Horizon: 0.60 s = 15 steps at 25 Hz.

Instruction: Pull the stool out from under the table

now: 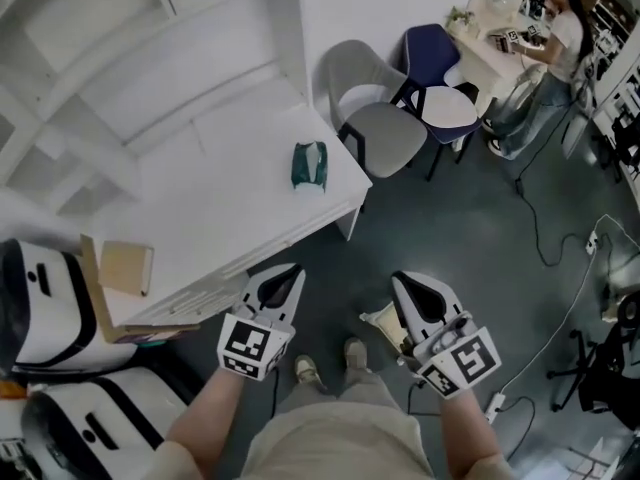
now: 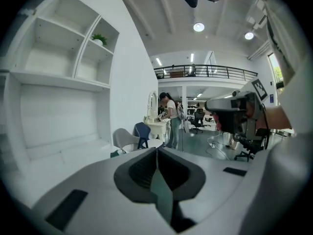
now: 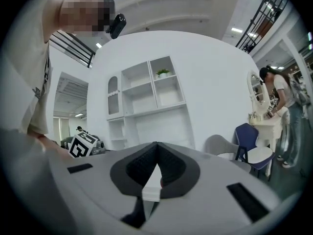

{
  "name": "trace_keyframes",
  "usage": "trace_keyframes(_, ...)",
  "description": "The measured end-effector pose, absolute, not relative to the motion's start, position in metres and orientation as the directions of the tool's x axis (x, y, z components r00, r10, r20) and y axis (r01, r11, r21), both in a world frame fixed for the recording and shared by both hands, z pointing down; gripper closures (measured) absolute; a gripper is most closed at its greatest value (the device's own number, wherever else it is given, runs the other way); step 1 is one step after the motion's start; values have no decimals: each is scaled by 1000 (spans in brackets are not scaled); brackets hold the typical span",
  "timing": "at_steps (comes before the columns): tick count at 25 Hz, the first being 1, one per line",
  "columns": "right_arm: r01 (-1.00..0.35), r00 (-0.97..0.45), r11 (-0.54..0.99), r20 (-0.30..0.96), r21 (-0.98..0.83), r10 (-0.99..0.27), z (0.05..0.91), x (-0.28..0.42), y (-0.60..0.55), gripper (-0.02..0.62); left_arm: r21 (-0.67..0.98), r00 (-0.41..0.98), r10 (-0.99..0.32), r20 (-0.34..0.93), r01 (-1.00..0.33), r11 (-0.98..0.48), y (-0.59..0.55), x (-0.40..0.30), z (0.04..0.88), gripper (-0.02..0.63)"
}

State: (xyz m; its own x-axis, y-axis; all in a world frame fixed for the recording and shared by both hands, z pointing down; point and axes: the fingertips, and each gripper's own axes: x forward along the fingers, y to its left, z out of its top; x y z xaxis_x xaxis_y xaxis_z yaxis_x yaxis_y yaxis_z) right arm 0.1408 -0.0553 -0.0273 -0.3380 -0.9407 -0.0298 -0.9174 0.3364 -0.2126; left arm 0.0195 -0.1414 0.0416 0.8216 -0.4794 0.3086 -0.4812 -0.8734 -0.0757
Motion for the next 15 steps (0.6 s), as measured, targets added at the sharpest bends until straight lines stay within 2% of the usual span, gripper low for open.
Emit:
trace_keyframes(10, -872, -444, 458, -115, -171, -888, -86, 90, -62, 574, -128, 746, -635, 200, -623, -772, -136, -43, -26, 575)
trace_keyframes(15, -865, -469, 479, -100, -149, -878, -102, 78, -64, 574, -111, 714, -686, 140, -678, -727, -126, -68, -55, 577)
